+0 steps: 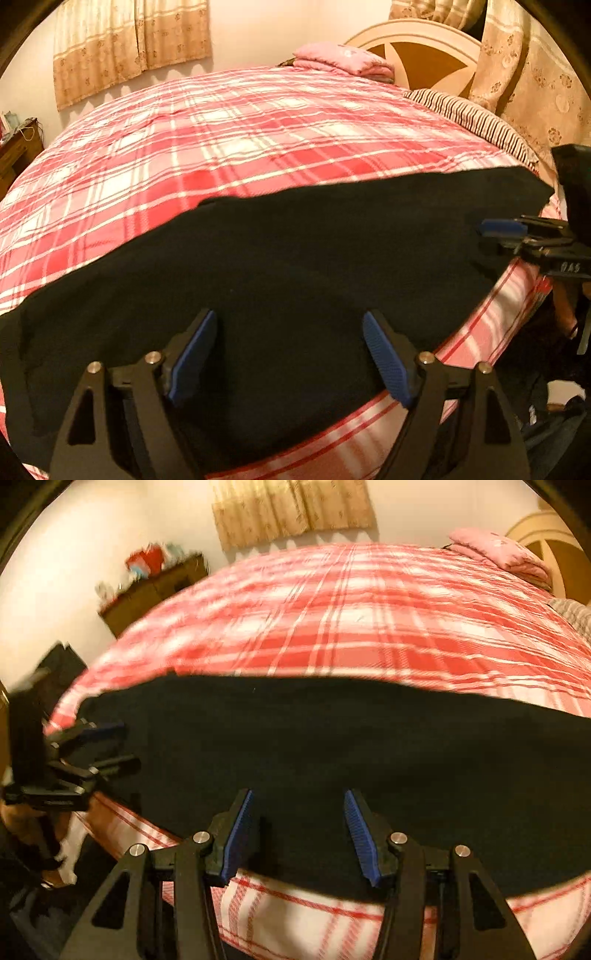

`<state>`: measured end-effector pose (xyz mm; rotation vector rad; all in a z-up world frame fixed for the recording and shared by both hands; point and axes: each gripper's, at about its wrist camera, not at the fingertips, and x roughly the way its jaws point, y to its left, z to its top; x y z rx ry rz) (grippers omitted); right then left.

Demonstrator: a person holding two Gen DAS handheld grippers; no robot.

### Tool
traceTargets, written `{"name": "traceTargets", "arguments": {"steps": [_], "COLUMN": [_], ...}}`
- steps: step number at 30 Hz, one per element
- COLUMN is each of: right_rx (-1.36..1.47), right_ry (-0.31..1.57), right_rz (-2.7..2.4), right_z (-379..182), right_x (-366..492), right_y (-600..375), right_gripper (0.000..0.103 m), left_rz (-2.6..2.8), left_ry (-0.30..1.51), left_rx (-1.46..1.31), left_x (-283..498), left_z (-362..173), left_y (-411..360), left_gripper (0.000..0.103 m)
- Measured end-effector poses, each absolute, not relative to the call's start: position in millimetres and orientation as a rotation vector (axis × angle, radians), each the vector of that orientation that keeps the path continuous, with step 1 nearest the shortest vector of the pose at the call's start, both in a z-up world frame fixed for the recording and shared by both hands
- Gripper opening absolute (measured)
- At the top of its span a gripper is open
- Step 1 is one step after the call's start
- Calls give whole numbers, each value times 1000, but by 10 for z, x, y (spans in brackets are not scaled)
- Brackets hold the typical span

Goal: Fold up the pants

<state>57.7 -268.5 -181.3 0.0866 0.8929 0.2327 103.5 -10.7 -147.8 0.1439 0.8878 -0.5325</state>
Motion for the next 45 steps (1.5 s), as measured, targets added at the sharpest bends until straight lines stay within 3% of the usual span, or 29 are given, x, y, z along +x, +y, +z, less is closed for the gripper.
{"name": "traceTargets", "arguments": {"steps": [12, 17, 37, 39, 40, 41, 45], "right_rx": [511, 709, 833, 848, 858, 870, 906], "right_ry": [583, 516, 591, 570, 571, 563, 496], "right_rz": [-253, -391, -278, -262, -264, -248, -172], "right_z": [-992, -1013, -1438, -1484, -1506, -1509, -1480], "right_x": [-232, -693, -527, -497, -510, -524, -612], "right_y": [-5186, -5958, -6080, -6114, -6133, -6148, -6144], "right_gripper": [53, 53, 52, 30, 28, 20, 16], "left_rz": [-449, -431, -419, -420, -420, -420, -418], "left_ry": [880, 893, 903, 903, 903, 903, 904], "left_rx": [78, 67, 78, 75, 71, 65, 52], "left_x": [1036, 1029, 1019, 1016, 1016, 1016, 1020], "left_z": [-1501, -1524, -1563, -1563, -1561, -1563, -1569], "left_y": [-132, -171, -264, -258, -258, -253, -245], "left_gripper": [84, 84, 85, 85, 85, 85, 85]}}
